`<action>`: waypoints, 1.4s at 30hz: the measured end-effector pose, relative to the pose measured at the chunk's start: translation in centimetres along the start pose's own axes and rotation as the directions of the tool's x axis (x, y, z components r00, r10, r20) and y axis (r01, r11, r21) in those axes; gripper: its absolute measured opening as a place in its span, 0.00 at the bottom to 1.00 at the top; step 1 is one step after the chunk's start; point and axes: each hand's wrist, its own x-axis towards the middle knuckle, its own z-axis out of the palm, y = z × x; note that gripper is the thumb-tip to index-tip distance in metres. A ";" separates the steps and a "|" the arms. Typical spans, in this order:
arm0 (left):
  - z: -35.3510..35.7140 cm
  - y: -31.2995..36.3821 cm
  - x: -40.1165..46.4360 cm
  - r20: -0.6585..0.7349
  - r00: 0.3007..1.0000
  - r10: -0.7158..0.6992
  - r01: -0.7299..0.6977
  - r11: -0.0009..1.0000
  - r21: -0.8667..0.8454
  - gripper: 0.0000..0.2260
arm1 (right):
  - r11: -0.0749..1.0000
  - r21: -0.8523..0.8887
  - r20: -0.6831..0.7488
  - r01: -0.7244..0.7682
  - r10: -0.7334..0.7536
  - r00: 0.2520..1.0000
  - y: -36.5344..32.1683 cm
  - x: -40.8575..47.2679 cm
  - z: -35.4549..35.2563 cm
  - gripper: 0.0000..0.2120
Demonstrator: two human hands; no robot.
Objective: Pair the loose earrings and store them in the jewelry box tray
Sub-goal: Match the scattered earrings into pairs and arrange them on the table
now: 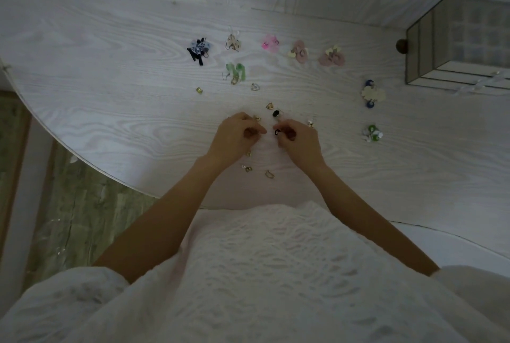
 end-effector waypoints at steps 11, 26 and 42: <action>0.3 -0.3 0.3 0.040 0.990 -0.135 0.140 0.932 -0.334 0.15 | 1.000 0.019 0.023 -0.003 0.002 1.000 0.4 0.4 -0.2 0.10; -0.9 1.4 7.5 -0.048 0.998 0.041 -0.048 0.986 -0.158 0.13 | 0.992 -0.117 -0.162 0.045 -0.064 0.985 -0.7 6.9 -4.2 0.07; 0.7 1.5 12.3 -0.029 0.999 0.040 -0.034 0.981 0.189 0.22 | 0.988 -0.145 -0.147 -0.053 0.032 0.989 -0.5 10.6 -3.1 0.18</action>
